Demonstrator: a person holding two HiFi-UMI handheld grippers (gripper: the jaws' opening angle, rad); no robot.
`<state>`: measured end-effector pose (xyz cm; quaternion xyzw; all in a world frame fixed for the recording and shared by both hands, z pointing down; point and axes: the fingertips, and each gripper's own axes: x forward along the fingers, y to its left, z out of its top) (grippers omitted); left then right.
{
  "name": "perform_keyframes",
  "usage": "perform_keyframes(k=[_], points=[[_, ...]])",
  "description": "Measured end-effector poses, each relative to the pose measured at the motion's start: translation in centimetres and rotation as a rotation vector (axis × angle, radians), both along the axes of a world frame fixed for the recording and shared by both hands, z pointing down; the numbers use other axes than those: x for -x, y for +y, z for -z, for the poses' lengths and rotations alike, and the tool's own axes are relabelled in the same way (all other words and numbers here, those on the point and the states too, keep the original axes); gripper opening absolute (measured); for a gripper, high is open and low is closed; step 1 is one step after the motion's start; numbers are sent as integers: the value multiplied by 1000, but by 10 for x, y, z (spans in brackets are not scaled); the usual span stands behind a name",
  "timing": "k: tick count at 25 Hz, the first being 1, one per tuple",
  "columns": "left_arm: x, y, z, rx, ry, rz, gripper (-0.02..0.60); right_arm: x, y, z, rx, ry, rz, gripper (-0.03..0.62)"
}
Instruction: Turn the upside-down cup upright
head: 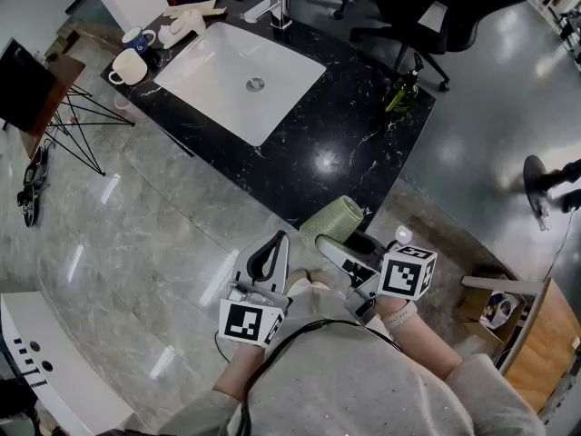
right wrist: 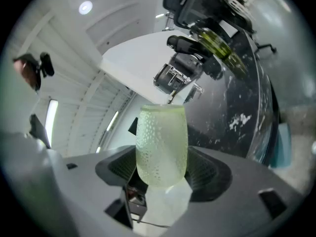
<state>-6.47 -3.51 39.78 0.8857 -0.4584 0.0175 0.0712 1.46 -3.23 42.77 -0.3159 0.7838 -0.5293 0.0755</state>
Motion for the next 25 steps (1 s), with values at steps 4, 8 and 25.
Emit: perform_keyframes(k=[4, 8, 25], points=[[10, 0, 0, 4, -2, 32, 8, 5, 10, 3, 101, -216, -21, 314], [20, 0, 0, 9, -17, 54, 8, 14, 18, 1, 230, -453, -57, 314], [29, 2, -2, 31, -101, 52, 8, 20, 8, -5, 607, -1498, -257, 314]])
